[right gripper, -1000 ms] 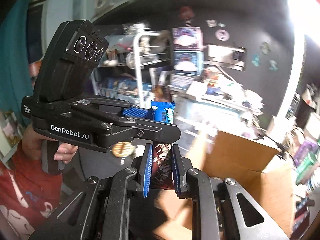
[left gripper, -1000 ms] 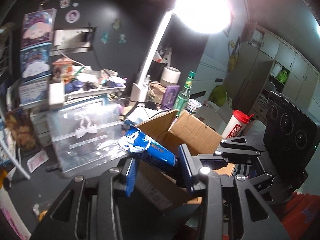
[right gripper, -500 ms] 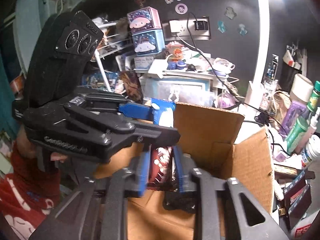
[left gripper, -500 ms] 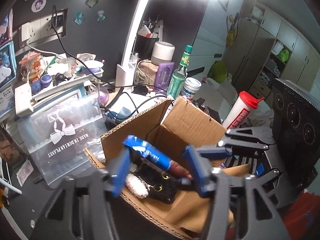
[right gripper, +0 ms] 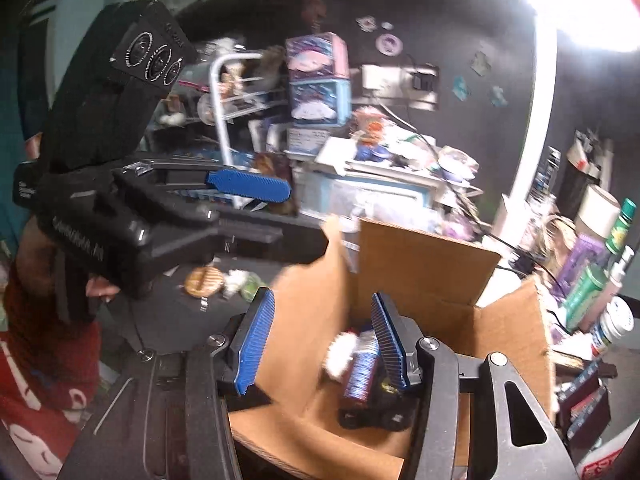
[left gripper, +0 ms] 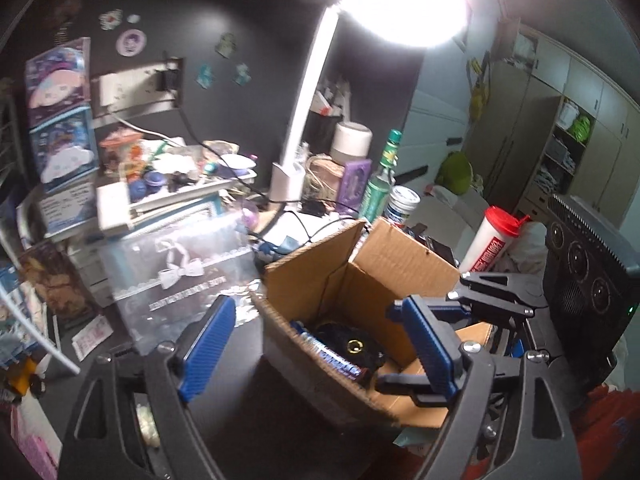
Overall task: Organize objects
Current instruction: 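Carry the blue chocolate bar into the box and release it, then return the right gripper and grasp the bagged orange cookie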
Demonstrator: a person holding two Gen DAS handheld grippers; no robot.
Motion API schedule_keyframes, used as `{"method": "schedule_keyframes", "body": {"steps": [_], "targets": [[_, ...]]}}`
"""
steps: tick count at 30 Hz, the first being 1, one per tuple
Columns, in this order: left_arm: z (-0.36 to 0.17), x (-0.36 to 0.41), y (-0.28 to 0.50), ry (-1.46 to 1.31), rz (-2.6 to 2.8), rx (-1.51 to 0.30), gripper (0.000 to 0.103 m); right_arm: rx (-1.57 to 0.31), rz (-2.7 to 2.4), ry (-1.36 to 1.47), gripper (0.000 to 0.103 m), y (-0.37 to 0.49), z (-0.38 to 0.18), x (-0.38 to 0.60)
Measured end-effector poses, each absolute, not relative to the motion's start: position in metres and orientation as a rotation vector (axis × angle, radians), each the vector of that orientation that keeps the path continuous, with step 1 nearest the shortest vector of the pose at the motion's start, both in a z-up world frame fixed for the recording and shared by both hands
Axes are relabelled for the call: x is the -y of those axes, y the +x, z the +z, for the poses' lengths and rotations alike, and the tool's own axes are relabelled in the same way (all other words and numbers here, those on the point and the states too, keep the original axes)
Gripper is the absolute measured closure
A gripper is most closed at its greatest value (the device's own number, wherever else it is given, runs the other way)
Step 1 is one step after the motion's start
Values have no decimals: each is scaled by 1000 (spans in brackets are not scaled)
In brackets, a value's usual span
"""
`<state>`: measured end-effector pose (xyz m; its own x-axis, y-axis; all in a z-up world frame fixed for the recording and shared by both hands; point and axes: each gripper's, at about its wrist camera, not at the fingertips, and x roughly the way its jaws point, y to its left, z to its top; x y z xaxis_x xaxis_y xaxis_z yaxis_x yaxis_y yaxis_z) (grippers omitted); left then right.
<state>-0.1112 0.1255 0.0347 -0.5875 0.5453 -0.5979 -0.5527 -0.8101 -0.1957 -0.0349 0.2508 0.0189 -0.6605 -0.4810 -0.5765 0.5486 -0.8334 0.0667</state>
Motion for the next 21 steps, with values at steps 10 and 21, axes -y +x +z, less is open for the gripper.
{"method": "schedule_keyframes", "body": {"steps": [10,21], "targets": [[19,-22,-63,-822,2584,66,15,-236,-2225,690,56,-5,18,-155],[-77,78,-39,-953,2700,300,14,-216,-2119,977,56,-44,-76,-76]]}}
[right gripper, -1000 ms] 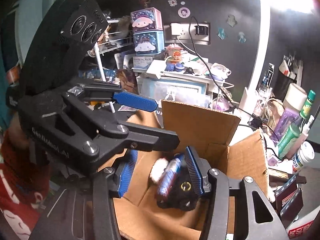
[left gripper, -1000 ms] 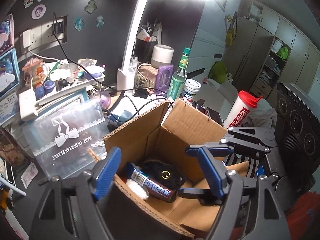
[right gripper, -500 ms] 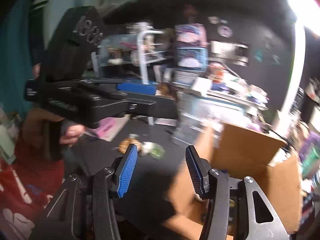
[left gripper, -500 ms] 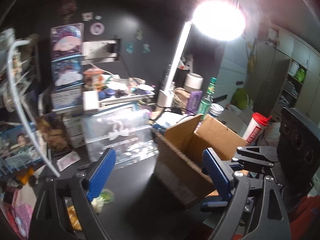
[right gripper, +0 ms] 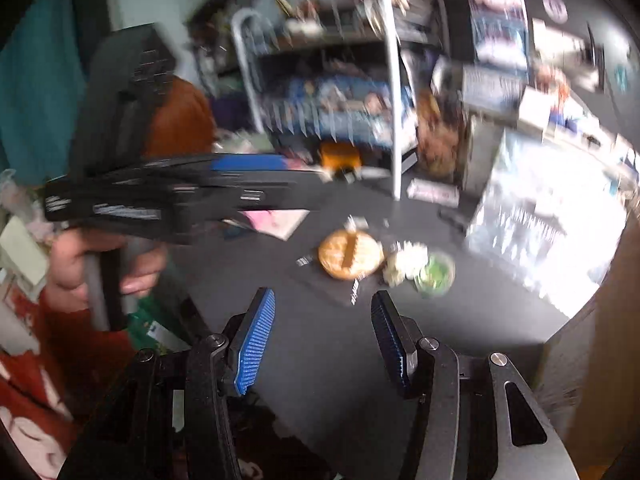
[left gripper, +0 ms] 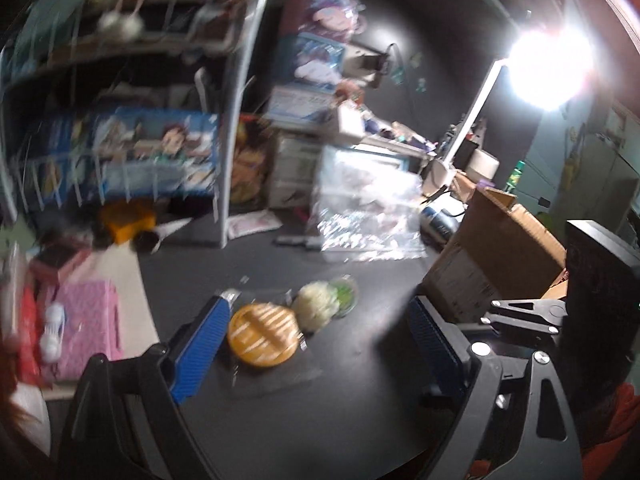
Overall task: Organize objects
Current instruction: 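Return the right gripper and grasp the bagged orange cookie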
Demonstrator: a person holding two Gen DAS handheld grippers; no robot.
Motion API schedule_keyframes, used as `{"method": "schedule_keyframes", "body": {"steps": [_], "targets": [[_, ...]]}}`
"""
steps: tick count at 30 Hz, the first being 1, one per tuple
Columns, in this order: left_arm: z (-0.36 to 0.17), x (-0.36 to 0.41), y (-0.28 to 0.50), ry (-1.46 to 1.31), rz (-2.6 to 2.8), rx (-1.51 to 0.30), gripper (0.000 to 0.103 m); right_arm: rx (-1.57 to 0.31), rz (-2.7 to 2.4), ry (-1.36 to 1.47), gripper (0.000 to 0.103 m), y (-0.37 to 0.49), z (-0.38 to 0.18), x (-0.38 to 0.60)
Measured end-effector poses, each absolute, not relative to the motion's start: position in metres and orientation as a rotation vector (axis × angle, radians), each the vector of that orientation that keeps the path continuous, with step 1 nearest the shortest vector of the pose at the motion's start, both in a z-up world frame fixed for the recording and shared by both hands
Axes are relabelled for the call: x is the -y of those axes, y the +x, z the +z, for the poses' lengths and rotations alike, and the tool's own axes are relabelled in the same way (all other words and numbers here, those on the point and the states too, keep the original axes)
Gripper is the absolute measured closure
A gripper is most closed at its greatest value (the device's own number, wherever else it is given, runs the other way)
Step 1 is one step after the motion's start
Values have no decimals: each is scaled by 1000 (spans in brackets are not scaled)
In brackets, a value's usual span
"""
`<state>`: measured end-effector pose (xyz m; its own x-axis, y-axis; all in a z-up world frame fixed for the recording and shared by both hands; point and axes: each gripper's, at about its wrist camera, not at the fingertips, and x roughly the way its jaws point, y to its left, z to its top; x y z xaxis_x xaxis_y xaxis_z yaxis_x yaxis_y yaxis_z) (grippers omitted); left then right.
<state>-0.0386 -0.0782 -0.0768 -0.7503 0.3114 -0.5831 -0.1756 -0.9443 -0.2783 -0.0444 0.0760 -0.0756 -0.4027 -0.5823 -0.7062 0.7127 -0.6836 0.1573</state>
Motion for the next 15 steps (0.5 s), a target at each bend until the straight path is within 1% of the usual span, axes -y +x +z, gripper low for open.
{"method": "schedule_keyframes", "body": {"steps": [7,8,9,11,12,14,15], "targets": [[-122,112,-31,-1022,2692,414,14,-101,-2097,1133,56,-86,-124,-63],[-125,116,-31,-1029,2691,425,14,-93,-2092,1143,54,-89,-127,-57],[-129,121,-31,-1033,2690,435,14,-86,-2086,1150,52,-91,-129,-51],[-133,129,-30,-1037,2687,457,14,-79,-2081,1153,40,-96,-133,-38],[-134,133,-29,-1035,2684,467,14,-82,-2089,1149,38,-99,-134,-31],[-136,141,-27,-1030,2675,489,14,-93,-2121,1153,25,-105,-137,-18],[-136,144,-26,-1027,2671,497,14,-86,-2127,1160,23,-108,-139,-13]]}}
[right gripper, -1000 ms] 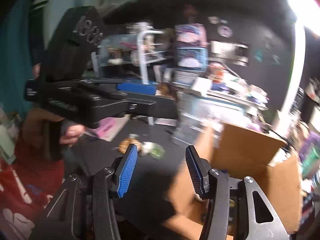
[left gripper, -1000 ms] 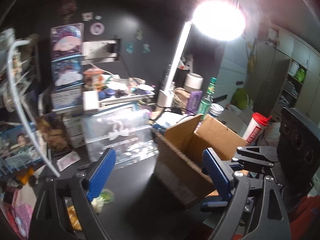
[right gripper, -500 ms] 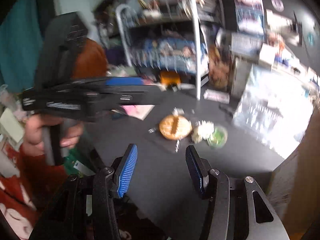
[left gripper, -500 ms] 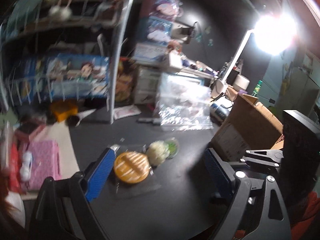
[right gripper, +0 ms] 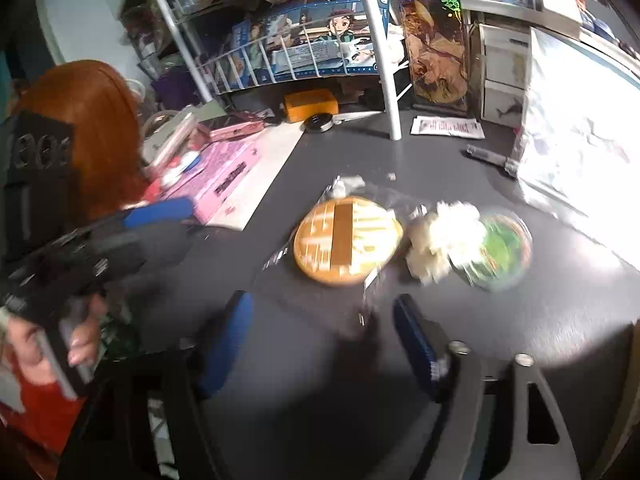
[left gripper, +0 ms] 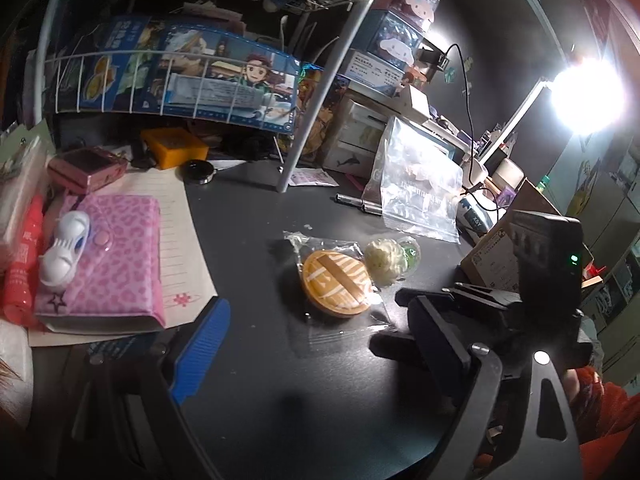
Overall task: Organize objects
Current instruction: 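Return the right gripper and grasp the bagged orange cookie, then carry the bagged orange cookie into the box and release it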
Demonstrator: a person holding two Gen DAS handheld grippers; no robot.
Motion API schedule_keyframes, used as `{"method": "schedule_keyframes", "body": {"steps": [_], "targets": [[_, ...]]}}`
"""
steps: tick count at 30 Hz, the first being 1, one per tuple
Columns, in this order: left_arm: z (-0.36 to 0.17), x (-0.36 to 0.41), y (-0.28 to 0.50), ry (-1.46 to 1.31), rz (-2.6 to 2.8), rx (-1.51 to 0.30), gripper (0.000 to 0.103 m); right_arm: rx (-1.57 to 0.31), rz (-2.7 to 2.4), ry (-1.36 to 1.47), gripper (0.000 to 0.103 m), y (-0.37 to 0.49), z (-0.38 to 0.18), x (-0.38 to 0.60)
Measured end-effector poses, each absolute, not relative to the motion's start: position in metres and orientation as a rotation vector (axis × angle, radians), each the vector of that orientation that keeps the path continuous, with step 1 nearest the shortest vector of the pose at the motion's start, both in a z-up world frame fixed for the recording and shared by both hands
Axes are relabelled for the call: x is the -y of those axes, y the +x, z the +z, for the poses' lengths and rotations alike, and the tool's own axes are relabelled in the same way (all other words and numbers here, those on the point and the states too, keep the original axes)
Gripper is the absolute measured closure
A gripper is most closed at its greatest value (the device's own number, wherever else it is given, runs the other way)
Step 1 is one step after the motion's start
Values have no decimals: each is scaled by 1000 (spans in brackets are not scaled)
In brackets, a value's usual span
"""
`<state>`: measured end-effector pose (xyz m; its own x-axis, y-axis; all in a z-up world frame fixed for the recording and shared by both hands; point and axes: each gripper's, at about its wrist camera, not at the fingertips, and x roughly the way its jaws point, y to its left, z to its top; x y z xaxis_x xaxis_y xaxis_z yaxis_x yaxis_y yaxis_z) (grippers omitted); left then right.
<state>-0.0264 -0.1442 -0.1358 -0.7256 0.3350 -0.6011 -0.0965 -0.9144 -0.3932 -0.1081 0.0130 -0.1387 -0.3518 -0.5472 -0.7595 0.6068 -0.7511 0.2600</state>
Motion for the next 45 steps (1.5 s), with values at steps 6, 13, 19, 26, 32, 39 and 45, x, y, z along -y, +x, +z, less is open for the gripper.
{"method": "schedule_keyframes", "body": {"steps": [6,13,19,26,32,39,45], "targets": [[-134,159,-26,-1009,2660,511,14,-98,-2174,1195,20,-123,-149,17],[-135,170,-27,-1001,2658,528,14,-229,-2276,1192,20,-134,-153,43],[-136,174,-26,-1010,2663,542,14,-339,-2314,1175,36,-132,-155,49],[-129,163,-29,-1021,2633,515,14,-309,-2281,1119,37,-111,-144,32],[-111,134,-37,-1003,2541,481,14,-190,-2153,1035,37,-86,-108,1],[-72,85,-41,-913,2451,412,24,-210,-2155,858,37,-51,-49,-41],[-34,33,-51,-853,2364,359,50,-209,-2206,761,37,-36,-7,-93]]}}
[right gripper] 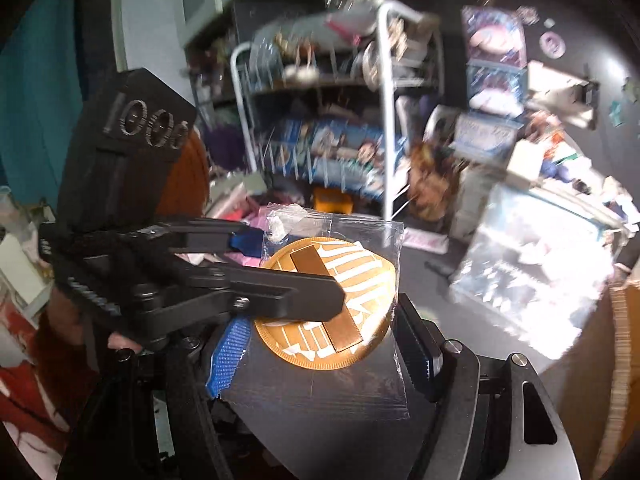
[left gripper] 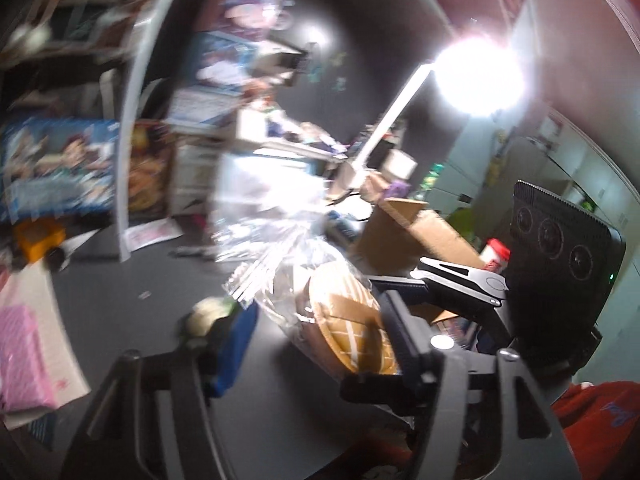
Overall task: Organize objects
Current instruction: 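Carry the bagged orange cookie into the box and release it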
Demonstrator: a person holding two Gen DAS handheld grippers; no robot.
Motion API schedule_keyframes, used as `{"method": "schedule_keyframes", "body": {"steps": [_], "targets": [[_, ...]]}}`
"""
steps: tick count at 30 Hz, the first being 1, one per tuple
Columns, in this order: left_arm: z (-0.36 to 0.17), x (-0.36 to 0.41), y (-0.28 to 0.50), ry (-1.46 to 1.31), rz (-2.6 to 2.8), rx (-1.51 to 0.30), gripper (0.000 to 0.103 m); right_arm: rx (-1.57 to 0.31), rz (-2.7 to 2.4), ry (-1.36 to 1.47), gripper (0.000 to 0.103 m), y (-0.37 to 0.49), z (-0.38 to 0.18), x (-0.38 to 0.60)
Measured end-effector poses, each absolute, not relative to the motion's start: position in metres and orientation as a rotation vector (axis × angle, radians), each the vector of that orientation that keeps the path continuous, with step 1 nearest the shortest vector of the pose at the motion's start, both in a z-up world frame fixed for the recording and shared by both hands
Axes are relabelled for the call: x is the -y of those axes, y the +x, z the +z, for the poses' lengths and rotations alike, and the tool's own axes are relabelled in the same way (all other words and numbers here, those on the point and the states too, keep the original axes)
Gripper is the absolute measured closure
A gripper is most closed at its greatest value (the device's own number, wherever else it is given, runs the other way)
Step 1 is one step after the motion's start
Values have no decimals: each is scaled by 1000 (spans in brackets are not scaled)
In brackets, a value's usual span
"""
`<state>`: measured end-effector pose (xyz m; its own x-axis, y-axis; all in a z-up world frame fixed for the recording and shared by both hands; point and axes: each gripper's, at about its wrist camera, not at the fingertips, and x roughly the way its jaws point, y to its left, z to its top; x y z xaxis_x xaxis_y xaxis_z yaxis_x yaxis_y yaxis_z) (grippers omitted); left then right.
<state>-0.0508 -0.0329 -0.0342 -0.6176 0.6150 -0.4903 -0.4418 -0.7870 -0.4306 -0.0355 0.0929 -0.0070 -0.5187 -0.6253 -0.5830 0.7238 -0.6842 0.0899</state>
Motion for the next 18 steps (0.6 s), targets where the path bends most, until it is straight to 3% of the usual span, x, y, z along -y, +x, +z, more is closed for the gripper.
{"method": "schedule_keyframes", "body": {"steps": [3,18], "targets": [[-17,4,-57,-816,2310,334,63,-222,-2260,730,37,-32,8,-120],[11,-155,-130,-909,2128,148,64,-117,-2455,828,37,-54,26,-261]]}}
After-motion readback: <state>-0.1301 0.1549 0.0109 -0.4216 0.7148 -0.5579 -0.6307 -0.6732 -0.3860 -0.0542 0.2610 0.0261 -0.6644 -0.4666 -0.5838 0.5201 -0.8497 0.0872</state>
